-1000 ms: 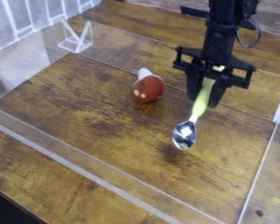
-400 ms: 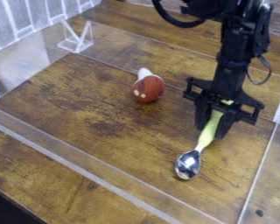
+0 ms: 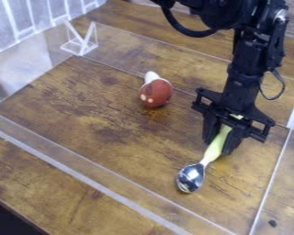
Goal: Move the green spoon to the right
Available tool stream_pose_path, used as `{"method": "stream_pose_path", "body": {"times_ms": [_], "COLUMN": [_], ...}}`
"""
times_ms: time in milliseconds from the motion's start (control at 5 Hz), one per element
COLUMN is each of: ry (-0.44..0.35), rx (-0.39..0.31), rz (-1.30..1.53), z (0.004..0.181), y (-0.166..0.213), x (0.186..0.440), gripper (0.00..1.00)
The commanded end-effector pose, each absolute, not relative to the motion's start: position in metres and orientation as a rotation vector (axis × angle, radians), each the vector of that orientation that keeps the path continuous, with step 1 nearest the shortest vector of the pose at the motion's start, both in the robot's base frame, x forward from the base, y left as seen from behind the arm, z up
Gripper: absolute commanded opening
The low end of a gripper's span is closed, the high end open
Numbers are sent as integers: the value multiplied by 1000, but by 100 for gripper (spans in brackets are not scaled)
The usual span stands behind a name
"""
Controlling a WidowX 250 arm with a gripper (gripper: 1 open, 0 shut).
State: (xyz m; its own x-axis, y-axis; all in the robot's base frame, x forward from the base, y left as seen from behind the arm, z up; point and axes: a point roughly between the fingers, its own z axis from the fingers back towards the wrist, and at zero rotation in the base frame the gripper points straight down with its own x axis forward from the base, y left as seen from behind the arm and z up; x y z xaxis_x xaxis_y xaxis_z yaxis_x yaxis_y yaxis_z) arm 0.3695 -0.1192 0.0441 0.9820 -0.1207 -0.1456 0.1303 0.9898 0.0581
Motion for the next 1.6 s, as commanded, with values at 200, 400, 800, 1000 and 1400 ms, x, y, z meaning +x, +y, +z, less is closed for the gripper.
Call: {"method": "stream_pose_path", "body": {"times_ms": [200, 400, 800, 1000, 1400], "ry": [77, 57, -8, -22, -53], "rx": [21, -17, -62, -71, -89], "rz": [-90, -67, -96, -108, -123], "z": [75, 79, 101, 105, 122], "y": [-101, -113, -127, -124, -120], "x": [386, 399, 425, 419, 407], "gripper": [100, 100, 100, 100, 100]}}
